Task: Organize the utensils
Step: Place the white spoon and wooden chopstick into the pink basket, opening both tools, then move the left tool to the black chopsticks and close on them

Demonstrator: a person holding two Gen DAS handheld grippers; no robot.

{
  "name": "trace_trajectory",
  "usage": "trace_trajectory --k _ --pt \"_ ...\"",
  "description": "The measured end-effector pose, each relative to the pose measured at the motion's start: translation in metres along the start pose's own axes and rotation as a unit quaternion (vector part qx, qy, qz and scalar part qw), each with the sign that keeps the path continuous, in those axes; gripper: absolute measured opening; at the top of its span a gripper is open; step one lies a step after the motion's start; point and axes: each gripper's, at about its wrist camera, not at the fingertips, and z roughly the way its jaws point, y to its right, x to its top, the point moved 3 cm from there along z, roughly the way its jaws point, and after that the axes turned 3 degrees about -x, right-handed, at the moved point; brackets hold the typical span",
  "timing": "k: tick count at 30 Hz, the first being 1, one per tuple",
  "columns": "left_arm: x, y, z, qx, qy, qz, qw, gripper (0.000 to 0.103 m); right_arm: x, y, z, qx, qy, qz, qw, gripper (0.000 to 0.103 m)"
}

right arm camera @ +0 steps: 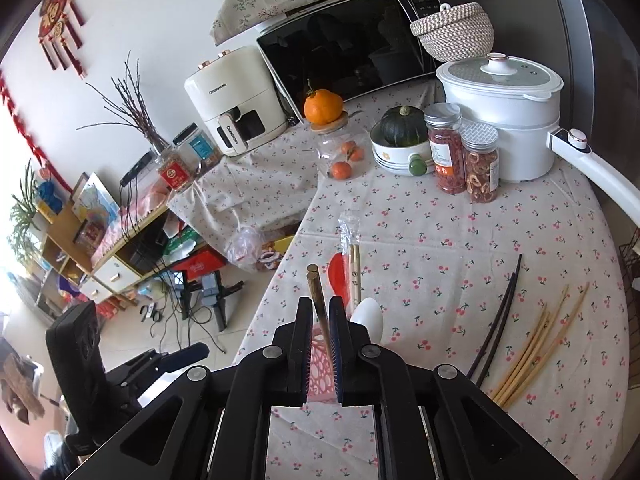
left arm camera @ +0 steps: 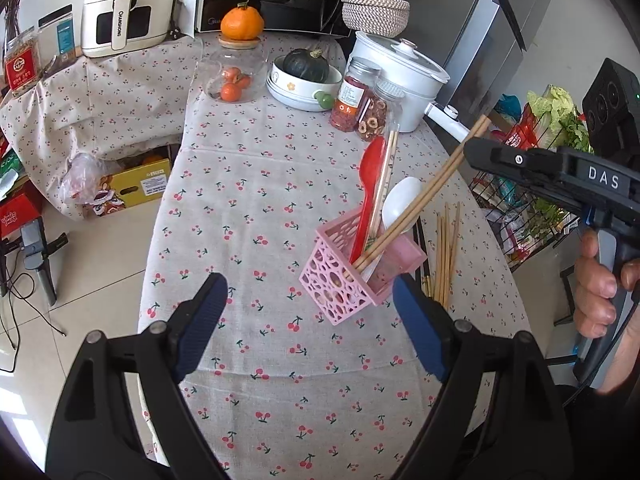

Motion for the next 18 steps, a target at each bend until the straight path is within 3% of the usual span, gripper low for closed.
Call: trace_trajectory --k 2,11,14,18 --pt "0.0 0.002 0.001 0.001 0.002 0.003 1.0 0.088 0.005 0.005 -0.005 0.001 0.015 0.014 1.0 0.027" --pt "-0.002 0.015 0.006 0.01 0.002 0.017 0.9998 0.089 0.01 0.04 -0.046 -0.018 0.064 0.048 0.997 0.057" --pt "-0.003 0.022 0.008 0.015 0.003 0.018 0.9997 0.09 0.003 0.05 -0.054 -0.044 0.065 0.04 0.996 0.068" --pt "-0.002 0.036 0.011 0.025 0.014 0.03 0.9991 0.096 -0.01 0.068 -0.061 -0.08 0.058 0.034 0.995 0.075"
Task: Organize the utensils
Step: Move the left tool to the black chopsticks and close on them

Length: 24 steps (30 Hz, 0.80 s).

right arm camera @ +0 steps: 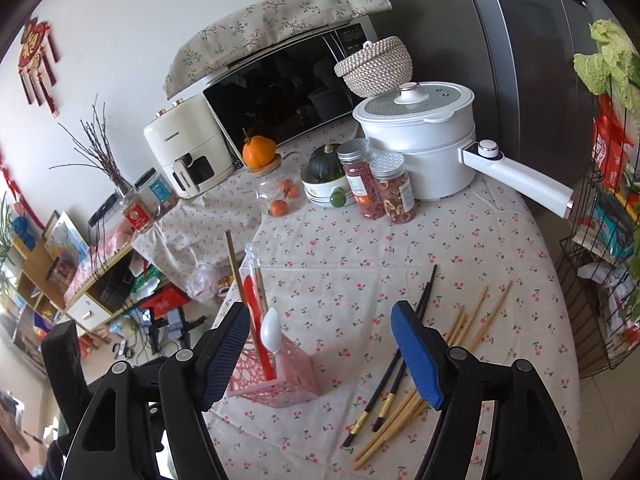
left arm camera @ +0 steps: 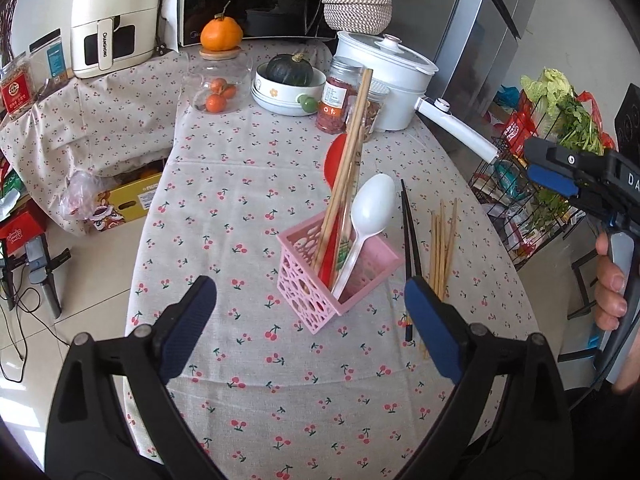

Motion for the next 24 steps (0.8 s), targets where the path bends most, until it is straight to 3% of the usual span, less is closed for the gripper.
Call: trace_trajectory --k 5,12,19,24 --pt "0.002 0.025 0.004 0.014 0.007 0.027 0.9995 0.096 -0.014 0.034 -0.013 -0.051 0.0 0.004 0.999 0.085" --pt "0.01 0.076 0.013 0.027 0.008 0.091 0.9954 0.098 -0.034 0.09 -0.03 -0.091 -0.022 0.03 0.995 0.087" --pt "0.013 0.121 0.045 0.008 -0.058 0.133 0.9893 0.098 -0.045 0.144 -0.04 -0.113 -0.049 0.065 0.99 0.087" --pt "0.026 0.143 0.093 0.003 -0.109 0.092 0.9898 0.098 -0.041 0.172 -0.04 -0.127 -0.048 0.101 0.985 0.087"
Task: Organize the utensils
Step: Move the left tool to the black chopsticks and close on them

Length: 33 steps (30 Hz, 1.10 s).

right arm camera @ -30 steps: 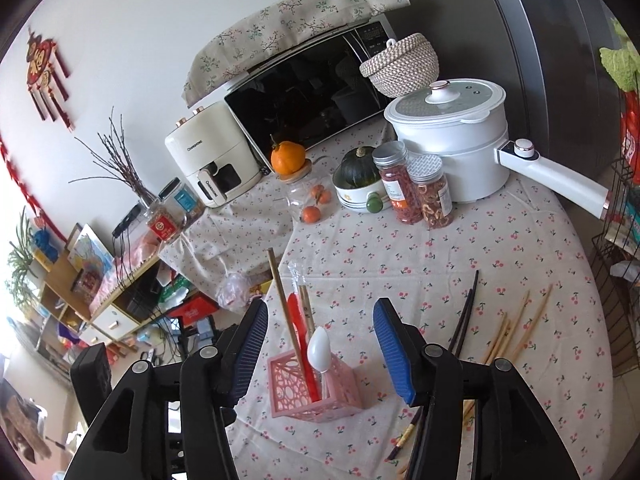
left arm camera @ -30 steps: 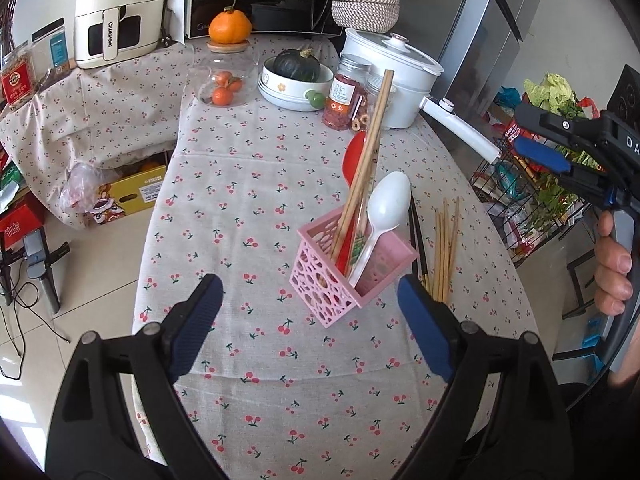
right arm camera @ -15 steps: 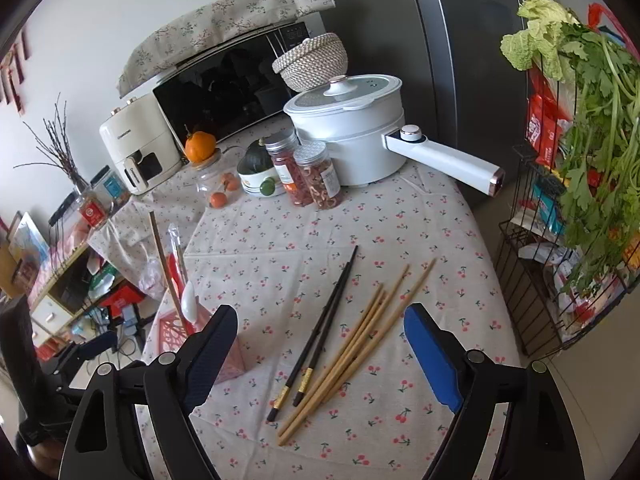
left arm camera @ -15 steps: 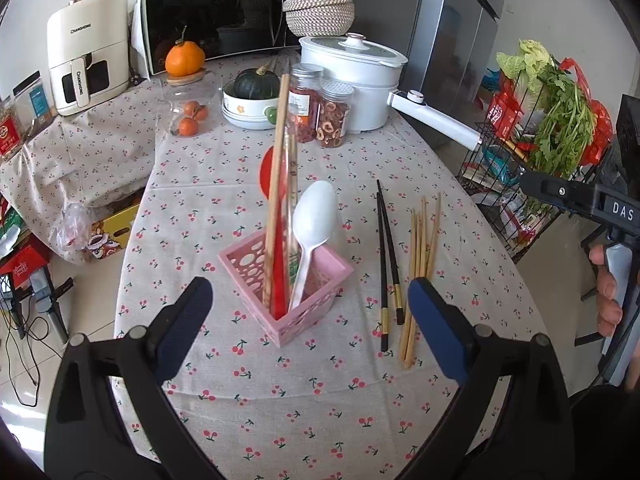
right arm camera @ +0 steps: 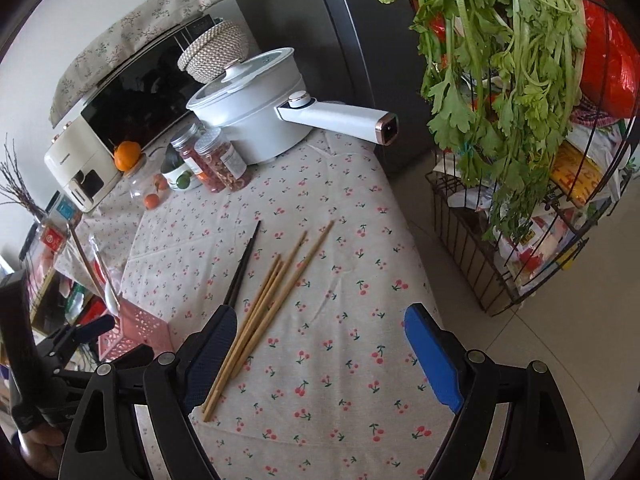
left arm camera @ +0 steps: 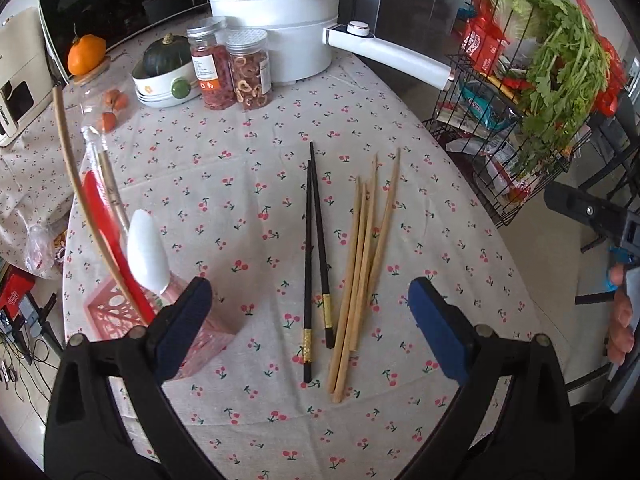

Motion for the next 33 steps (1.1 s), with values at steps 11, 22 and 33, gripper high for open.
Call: trace_trajectory --k 11,22,33 --pt "0.046 -0.002 0.087 0.007 -0.049 -0.072 0.9961 0.03 0.011 0.012 0.026 -0.008 -0.031 0.014 0.999 0.087" --pt "0.049 0.002 0.128 0.037 -0.094 -0.045 0.9939 0.013 0.01 0.013 0.041 -0.008 -0.054 0.015 0.998 0.087" --pt "0.054 0.003 0.143 0.041 -0.114 -0.034 0.992 0.013 0.009 0.015 0.049 -0.016 -0.066 0.018 0.998 0.087"
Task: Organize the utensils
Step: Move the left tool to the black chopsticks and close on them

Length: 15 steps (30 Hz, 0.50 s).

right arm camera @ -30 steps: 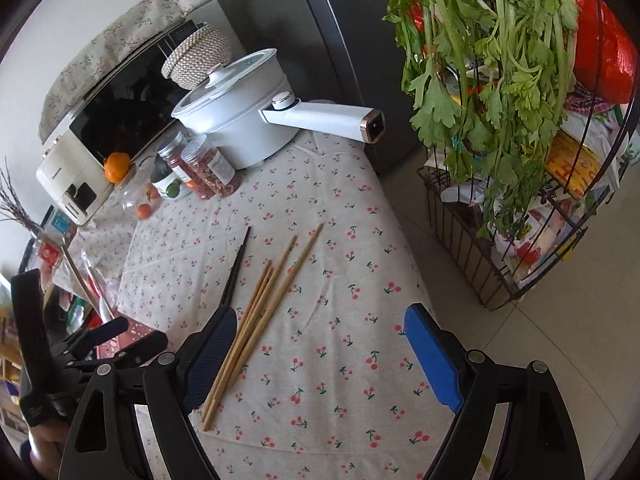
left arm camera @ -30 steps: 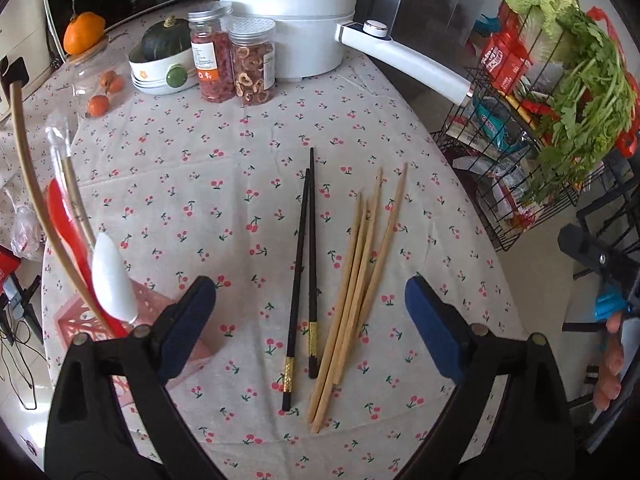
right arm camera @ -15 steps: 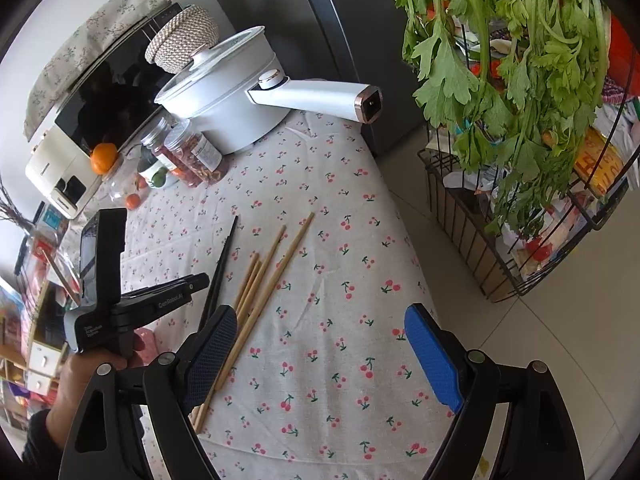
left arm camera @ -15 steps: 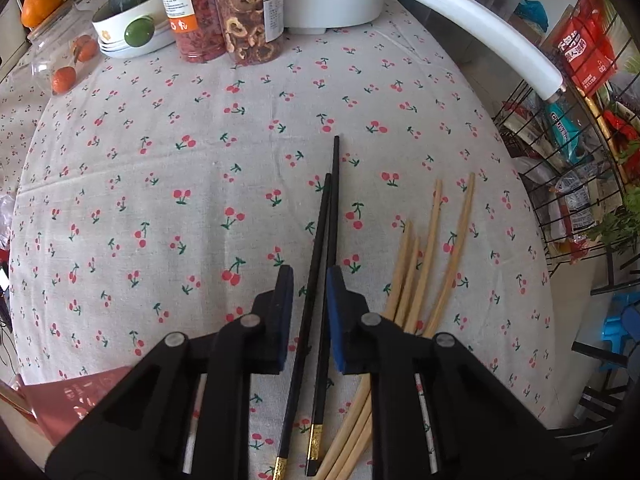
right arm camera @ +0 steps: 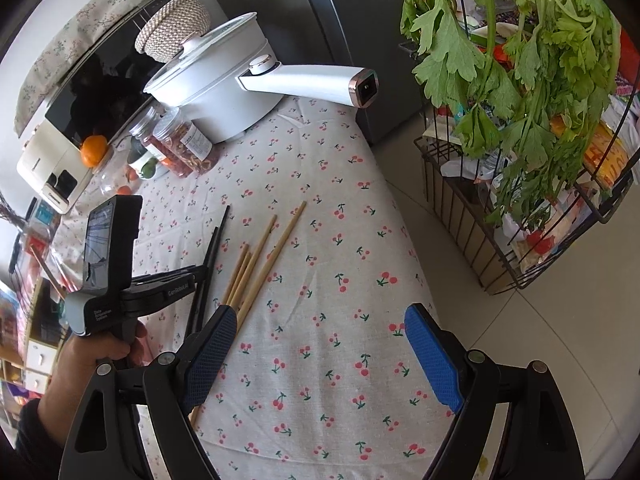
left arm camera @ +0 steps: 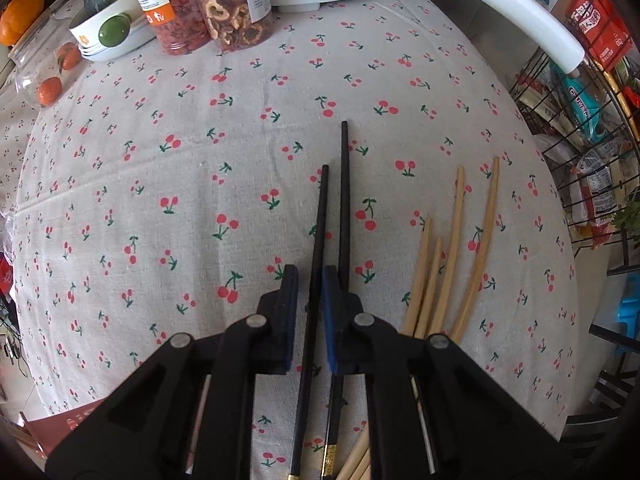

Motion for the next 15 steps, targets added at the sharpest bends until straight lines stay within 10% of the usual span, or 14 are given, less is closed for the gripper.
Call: trace_trajectory --k 15 --pt "-0.062 0.001 -0.108 -0.089 0.096 0.071 0.9889 0.006 -0.004 -0.016 -0.002 -0.029 0.008 -0.021 0.999 0.087"
